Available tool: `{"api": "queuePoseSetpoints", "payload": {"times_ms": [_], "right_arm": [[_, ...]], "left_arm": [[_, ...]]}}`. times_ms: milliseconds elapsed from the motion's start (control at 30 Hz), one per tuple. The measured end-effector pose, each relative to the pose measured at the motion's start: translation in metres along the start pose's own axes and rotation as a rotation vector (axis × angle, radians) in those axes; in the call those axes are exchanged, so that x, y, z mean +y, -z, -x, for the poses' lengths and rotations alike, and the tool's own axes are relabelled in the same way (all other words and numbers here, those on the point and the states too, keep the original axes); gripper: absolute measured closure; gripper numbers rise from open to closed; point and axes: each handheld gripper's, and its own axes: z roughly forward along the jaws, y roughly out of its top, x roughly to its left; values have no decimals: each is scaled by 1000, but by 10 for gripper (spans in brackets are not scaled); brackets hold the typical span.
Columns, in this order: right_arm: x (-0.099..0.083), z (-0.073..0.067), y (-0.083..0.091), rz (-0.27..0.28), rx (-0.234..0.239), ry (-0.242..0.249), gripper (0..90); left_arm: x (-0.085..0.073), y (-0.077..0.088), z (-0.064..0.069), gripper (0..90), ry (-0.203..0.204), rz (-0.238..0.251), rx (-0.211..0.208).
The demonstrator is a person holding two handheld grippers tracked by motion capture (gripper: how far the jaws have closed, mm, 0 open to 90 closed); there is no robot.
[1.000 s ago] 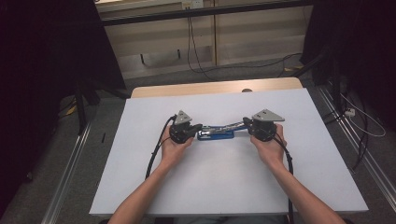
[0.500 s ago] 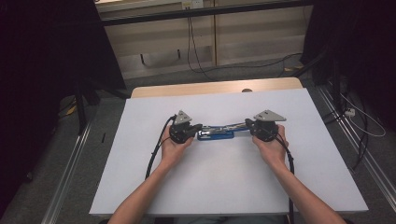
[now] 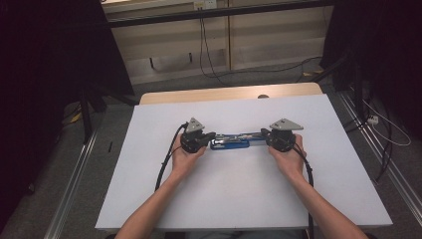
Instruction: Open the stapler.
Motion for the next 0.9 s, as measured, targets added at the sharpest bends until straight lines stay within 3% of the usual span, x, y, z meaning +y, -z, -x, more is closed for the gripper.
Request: {"api": "queuePoseSetpoints", "payload": {"times_ms": [500, 900], "right_arm": [[-1, 2, 1, 12, 19, -21, 900], [3, 6, 6, 68, 42, -30, 900]], "left_arm": [[3, 3, 2, 900, -4, 14, 6], [5, 8, 3, 886, 0, 30, 14]]}}
